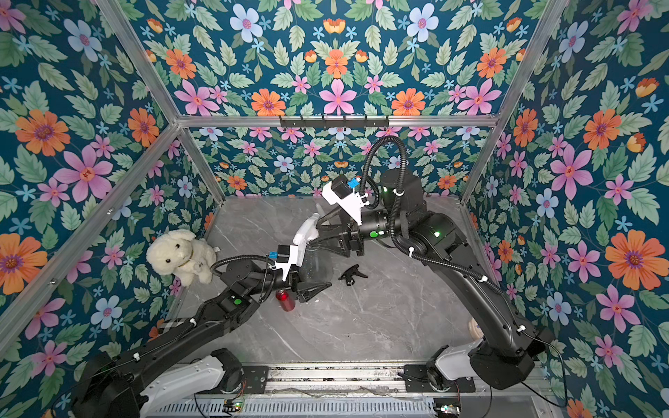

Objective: Attach spray nozzles to spray bottles
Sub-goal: Screw the spray nozzle on the spray bottle.

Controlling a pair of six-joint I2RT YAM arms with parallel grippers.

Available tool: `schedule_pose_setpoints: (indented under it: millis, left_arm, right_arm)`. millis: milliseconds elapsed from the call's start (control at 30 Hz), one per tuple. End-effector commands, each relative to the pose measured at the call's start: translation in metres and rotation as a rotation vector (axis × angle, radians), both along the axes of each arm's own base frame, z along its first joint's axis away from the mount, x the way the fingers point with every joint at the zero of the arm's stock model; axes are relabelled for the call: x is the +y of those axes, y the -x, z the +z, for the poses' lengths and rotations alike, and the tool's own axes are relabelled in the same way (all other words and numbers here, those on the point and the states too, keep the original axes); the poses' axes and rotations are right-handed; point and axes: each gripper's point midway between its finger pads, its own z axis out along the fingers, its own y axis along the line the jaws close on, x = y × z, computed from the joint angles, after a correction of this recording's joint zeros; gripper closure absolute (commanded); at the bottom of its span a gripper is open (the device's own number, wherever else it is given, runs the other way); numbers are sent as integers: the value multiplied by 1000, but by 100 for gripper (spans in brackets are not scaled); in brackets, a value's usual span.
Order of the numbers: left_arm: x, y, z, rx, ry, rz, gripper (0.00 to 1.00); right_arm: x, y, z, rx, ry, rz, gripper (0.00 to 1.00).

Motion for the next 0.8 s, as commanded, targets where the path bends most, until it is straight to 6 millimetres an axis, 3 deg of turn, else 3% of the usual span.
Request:
schedule_pose_setpoints:
  millis: [0,167,500,767]
  left_arm:
    - [0,3,10,-34,27,-19,100]
    - [-2,1,7,-25,20,-17,100]
    - [-2,-7,6,-15,22,22,100]
    - [10,-33,14,-18,60,211,100]
  right_arm:
    - [2,3,7,-24,-30,30,46]
    - [4,2,6,-13,-31,33,48]
    - [7,-3,-2,-11,-21,-22,73]
    - [16,-12,-22,-13,36,-168,80]
